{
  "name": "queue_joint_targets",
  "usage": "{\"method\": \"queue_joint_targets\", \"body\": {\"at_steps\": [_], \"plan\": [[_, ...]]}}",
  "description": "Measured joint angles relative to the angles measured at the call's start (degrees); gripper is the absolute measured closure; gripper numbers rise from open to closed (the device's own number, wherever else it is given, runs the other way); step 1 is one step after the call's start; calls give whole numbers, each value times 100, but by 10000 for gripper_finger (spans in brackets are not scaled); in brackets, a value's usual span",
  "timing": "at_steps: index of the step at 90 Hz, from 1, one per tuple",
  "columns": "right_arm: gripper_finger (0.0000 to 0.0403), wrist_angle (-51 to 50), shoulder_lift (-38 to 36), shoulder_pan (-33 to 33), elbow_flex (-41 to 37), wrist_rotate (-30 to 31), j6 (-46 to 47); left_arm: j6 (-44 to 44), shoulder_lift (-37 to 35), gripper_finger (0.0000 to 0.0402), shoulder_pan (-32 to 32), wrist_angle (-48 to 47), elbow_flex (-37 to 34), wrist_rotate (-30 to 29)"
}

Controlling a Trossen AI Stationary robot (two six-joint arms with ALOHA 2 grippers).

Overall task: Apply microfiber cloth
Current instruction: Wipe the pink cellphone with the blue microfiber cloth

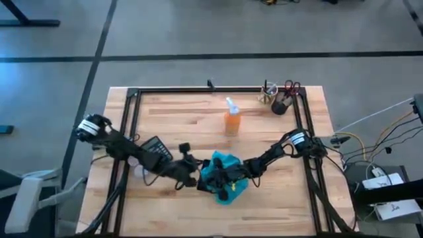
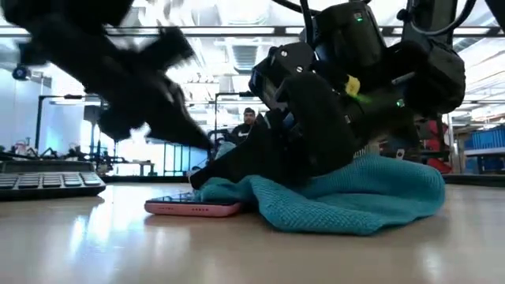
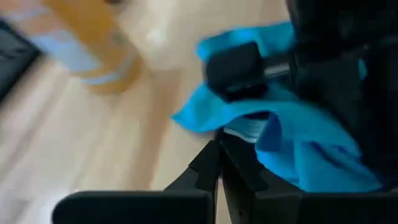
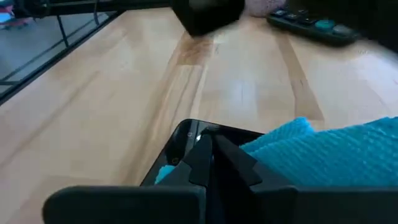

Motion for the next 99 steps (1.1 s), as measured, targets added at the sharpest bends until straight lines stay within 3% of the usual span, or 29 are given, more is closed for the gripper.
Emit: {"method": "queue_joint_targets", "body": {"at_steps": [10, 35, 62, 79, 99], "plan": [[401, -65, -6, -2, -13, -23, 20, 158, 280, 401, 255, 257, 57, 348], [401, -172, -9, 4, 75, -62, -126, -44, 1010, 401, 583, 597, 106, 307], [401, -1291, 168, -4, 983, -481, -601, -729, 1663, 401, 749, 747, 138, 410], [401, -2399, 66, -8, 1357, -623, -731, -569, 1420, 401, 759, 477, 123, 637], [401, -3168, -492, -28, 904, -790, -647, -553, 396, 401, 540, -804, 58, 747]]}}
